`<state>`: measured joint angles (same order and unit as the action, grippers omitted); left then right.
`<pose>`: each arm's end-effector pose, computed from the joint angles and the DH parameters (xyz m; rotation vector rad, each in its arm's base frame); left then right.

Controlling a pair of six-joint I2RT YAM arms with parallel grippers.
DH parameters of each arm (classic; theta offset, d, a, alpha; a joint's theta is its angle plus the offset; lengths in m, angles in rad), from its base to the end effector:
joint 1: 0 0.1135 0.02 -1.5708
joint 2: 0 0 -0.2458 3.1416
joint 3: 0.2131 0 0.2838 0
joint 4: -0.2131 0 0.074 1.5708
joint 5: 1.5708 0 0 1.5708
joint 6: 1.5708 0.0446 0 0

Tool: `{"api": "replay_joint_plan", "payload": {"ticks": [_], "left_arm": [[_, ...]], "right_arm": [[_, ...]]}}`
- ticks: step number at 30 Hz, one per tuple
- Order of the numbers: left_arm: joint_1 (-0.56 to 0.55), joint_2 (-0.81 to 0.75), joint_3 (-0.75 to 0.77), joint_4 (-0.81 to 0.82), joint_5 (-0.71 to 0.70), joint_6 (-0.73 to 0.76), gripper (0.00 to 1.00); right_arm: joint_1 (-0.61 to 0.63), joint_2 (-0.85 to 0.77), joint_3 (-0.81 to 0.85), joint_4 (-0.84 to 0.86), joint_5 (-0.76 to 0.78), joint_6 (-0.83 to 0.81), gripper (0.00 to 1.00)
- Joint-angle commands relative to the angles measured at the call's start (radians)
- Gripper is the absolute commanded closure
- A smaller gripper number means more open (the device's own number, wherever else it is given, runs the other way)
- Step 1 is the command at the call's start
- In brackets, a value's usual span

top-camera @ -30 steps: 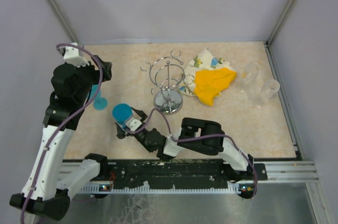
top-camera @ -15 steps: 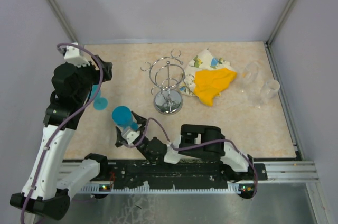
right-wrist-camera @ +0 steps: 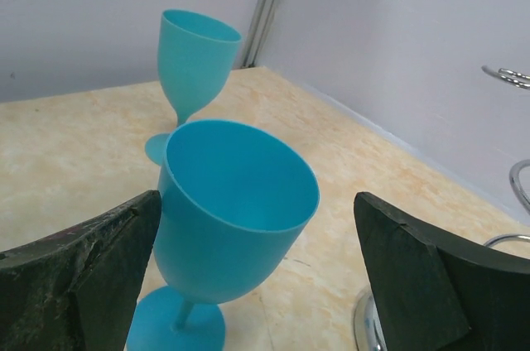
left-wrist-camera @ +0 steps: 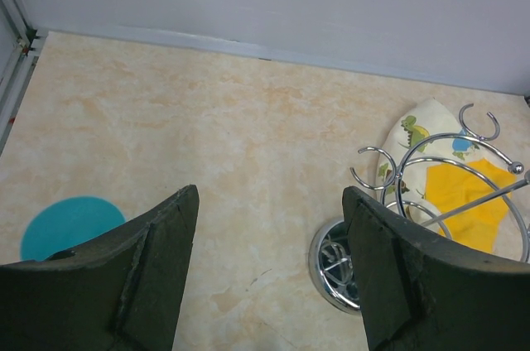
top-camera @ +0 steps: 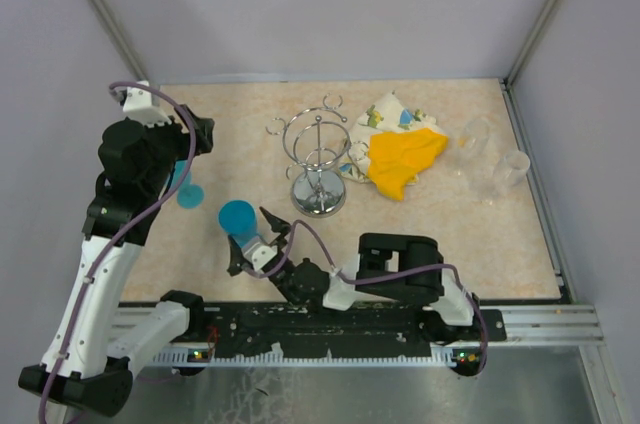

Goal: Take the wine glass off the wine glass rack

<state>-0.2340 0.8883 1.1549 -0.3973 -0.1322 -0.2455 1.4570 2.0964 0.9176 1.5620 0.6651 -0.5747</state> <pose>0.2289 -0.0485 0.4198 -0.1087 1.7029 -0.2453 0.0734 0.4002 0.1335 -0.6617 1.0965 0.3650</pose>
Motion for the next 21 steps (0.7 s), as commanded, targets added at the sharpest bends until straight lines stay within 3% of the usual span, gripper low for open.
{"api": "replay_joint_plan", "payload": {"ticks": [1, 11, 17, 19, 21], "left_arm": [[-0.002, -0.006, -0.009, 0.026, 0.007, 0.012, 0.24], [-0.002, 0.003, -0.014, 0.029, 0.012, 0.007, 0.24], [-0.002, 0.0, -0.017, 0.02, -0.005, 0.009, 0.24], [-0.002, 0.007, -0.014, 0.013, -0.001, 0.007, 0.2], [-0.002, 0.029, -0.001, -0.002, 0.01, -0.002, 0.17]], "right_arm": [[0.008, -0.107, -0.048, 0.164, 0.017, 0.025, 0.01], [0.09, -0.233, -0.151, 0.13, 0.012, 0.055, 0.01], [0.217, -0.325, -0.197, 0.143, 0.159, -0.064, 0.01], [0.242, -0.403, -0.199, 0.068, 0.233, -0.087, 0.01], [0.242, -0.537, -0.173, -0.154, 0.306, -0.033, 0.01]]}}
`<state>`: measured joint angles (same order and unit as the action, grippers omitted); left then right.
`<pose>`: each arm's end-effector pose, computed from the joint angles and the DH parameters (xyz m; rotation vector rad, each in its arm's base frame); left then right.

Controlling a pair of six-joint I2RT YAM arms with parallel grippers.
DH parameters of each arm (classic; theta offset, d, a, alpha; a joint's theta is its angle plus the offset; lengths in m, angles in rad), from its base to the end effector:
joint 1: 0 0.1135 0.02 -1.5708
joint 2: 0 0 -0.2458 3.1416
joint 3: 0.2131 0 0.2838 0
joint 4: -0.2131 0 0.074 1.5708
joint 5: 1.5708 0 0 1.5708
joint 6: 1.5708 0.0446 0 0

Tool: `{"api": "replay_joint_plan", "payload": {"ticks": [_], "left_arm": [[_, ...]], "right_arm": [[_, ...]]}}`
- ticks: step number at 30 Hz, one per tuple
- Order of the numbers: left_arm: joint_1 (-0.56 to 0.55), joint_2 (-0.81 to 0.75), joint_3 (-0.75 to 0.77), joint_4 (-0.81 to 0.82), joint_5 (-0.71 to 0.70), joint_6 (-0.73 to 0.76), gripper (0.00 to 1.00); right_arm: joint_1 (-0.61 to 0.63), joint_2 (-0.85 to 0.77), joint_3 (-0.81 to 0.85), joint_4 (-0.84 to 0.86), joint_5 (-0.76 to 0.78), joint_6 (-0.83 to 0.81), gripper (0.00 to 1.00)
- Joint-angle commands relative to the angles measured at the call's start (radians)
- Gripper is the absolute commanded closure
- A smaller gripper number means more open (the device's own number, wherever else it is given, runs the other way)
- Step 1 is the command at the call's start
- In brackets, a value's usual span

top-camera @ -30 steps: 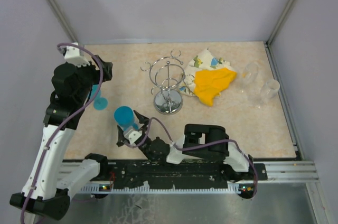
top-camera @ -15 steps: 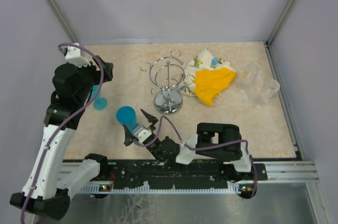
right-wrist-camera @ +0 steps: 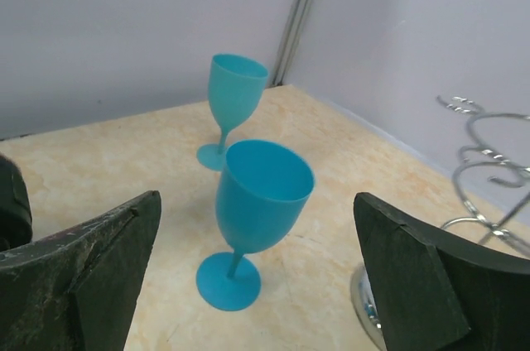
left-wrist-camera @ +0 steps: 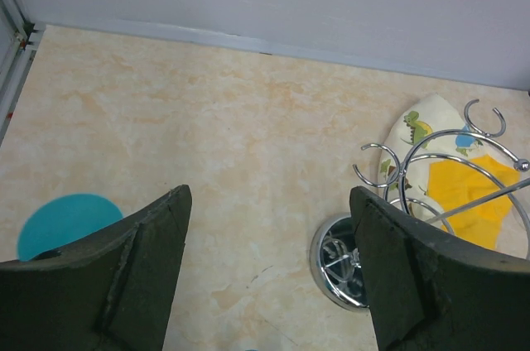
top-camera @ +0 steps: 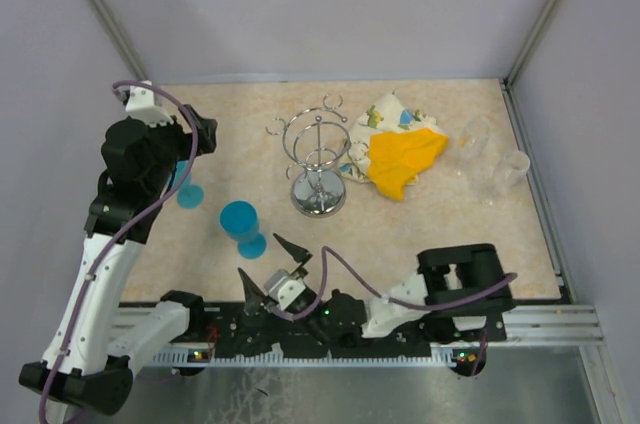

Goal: Take the wine glass off the wine glass rack

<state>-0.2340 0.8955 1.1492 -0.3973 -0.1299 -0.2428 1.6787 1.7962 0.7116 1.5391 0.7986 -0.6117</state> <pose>0.2317 -0.0493 0.4162 -0.1042 1.7160 -0.2425 -0.0061 0.3535 0.1820 -0.6667 1.0853 0.4761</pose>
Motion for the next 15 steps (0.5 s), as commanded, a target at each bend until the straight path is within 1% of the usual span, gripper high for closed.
{"api": "replay_joint_plan", "payload": {"ticks": [1, 2, 3, 5, 6, 7, 8, 9, 10, 11, 12, 13, 15], "left_arm": [[-0.001, 0.035, 0.013, -0.01, 0.012, -0.011, 0.16], [-0.002, 0.048, 0.022, -0.016, 0.018, -0.017, 0.16], [-0.002, 0.06, 0.031, -0.021, 0.024, -0.023, 0.15], [-0.002, 0.079, 0.047, -0.026, 0.037, -0.038, 0.15], [-0.002, 0.083, 0.053, -0.024, 0.045, -0.044, 0.15], [-0.002, 0.088, 0.057, -0.021, 0.052, -0.049, 0.15], [-0.002, 0.091, 0.06, -0.017, 0.054, -0.054, 0.14], [-0.002, 0.094, 0.064, -0.013, 0.054, -0.057, 0.14], [-0.001, 0.101, 0.071, -0.011, 0.053, -0.058, 0.14], [-0.002, 0.116, 0.085, -0.012, 0.049, -0.06, 0.14], [-0.002, 0.133, 0.1, -0.017, 0.047, -0.062, 0.14], [-0.001, 0.15, 0.115, -0.023, 0.049, -0.064, 0.14], [-0.001, 0.18, 0.145, -0.033, 0.047, -0.061, 0.14]], "right_arm": [[0.013, -0.317, 0.05, -0.276, 0.179, 0.054, 0.01], [-0.001, -0.396, 0.07, -0.44, 0.178, 0.12, 0.01], [-0.032, -0.475, 0.117, -0.634, 0.156, 0.255, 0.01], [-0.138, -0.622, 0.216, -1.07, 0.044, 0.493, 0.01], [-0.202, -0.686, 0.249, -1.199, -0.016, 0.558, 0.02], [-0.243, -0.753, 0.262, -1.28, -0.01, 0.573, 0.02], [-0.281, -0.786, 0.275, -1.315, 0.025, 0.556, 0.02], [-0.33, -0.801, 0.323, -1.395, 0.042, 0.568, 0.01], [-0.428, -0.795, 0.396, -1.547, 0.028, 0.624, 0.01], [-0.541, -0.777, 0.487, -1.694, -0.039, 0.698, 0.01], [-0.66, -0.754, 0.561, -1.803, -0.123, 0.757, 0.01], [-0.776, -0.733, 0.613, -1.87, -0.22, 0.811, 0.01], [-0.988, -0.695, 0.664, -1.933, -0.391, 0.888, 0.01]]}}
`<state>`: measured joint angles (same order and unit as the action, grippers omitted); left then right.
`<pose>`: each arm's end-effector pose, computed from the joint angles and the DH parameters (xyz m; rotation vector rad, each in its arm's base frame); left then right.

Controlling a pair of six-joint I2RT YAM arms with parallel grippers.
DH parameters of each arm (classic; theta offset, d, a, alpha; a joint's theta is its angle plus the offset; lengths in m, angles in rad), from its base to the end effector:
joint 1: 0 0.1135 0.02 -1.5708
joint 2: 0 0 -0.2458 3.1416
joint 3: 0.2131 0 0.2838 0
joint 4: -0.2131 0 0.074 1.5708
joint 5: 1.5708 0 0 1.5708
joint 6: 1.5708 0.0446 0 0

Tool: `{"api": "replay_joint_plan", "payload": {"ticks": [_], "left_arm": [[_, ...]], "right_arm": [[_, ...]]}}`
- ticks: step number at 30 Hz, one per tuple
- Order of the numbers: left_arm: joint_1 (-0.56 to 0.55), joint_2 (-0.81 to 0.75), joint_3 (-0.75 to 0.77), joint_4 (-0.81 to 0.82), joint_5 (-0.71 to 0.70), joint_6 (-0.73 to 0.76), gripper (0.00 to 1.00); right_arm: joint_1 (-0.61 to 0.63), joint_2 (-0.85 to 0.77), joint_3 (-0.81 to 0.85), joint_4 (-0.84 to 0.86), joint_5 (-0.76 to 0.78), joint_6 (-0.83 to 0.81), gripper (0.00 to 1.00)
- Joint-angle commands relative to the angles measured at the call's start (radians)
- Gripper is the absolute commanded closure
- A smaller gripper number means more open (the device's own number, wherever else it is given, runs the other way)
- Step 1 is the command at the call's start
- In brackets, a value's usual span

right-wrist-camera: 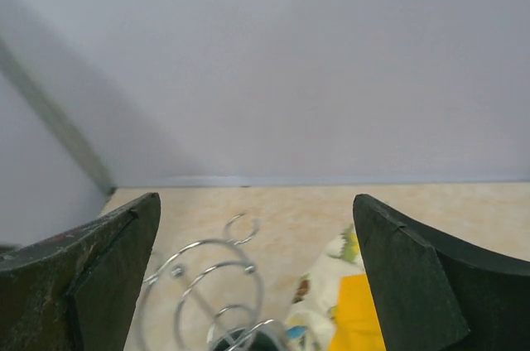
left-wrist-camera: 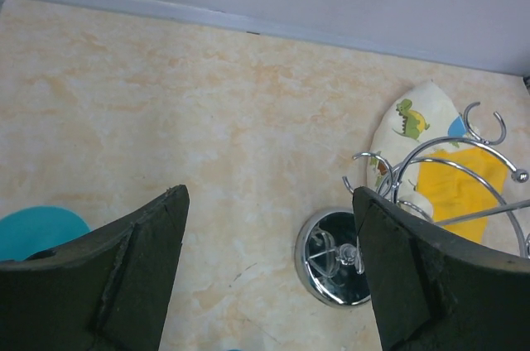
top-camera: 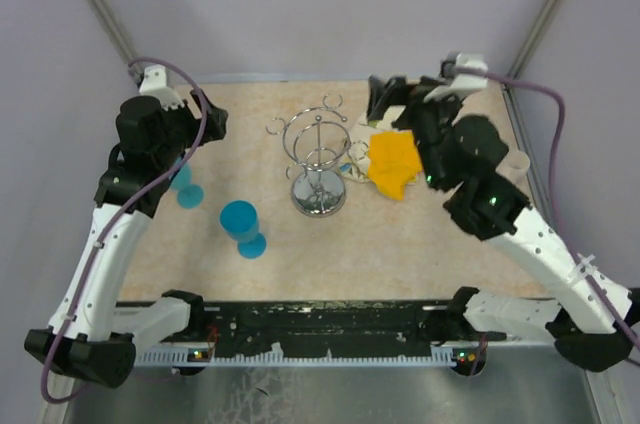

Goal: Take the wine glass off the wine glass rack

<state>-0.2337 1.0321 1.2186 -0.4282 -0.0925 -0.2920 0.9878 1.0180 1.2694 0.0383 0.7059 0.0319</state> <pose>0.2639 -0.0586 0.4066 -0.1190 1.8170 -0.2891 0.1607 0.1912 0.4807 -0.0258 1.3629 0.4072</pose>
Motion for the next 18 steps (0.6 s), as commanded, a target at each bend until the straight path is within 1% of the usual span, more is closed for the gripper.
{"api": "replay_joint_plan", "payload": {"ticks": [1, 3, 4, 9, 11, 14, 18], "left_arm": [[-0.001, 0.058, 0.088, -0.009, 0.004, -0.007, 0.14], [-0.001, 0.083, 0.11, -0.018, -0.009, 0.005, 0.14], [0.0, 0.091, 0.115, -0.017, -0.018, 0.012, 0.14], [0.01, 0.145, 0.133, -0.025, -0.064, 0.032, 0.13], [0.026, 0.169, 0.14, -0.023, -0.076, 0.032, 0.13], [0.043, 0.204, 0.144, -0.019, -0.055, 0.024, 0.14], [0.046, 0.227, 0.115, 0.01, -0.032, 0.01, 0.14]], "right_arm": [[-0.402, 0.108, 0.129, -0.455, -0.41, 0.289, 0.01], [-0.56, 0.157, 0.145, -0.477, -0.595, 0.33, 0.01], [-0.609, 0.181, 0.145, -0.474, -0.649, 0.326, 0.01], [-0.73, 0.291, 0.157, -0.464, -0.748, 0.32, 0.01], [-0.763, 0.33, 0.163, -0.457, -0.741, 0.316, 0.01], [-0.779, 0.375, 0.171, -0.474, -0.71, 0.307, 0.01], [-0.78, 0.375, 0.144, -0.455, -0.689, 0.306, 0.01]]}}
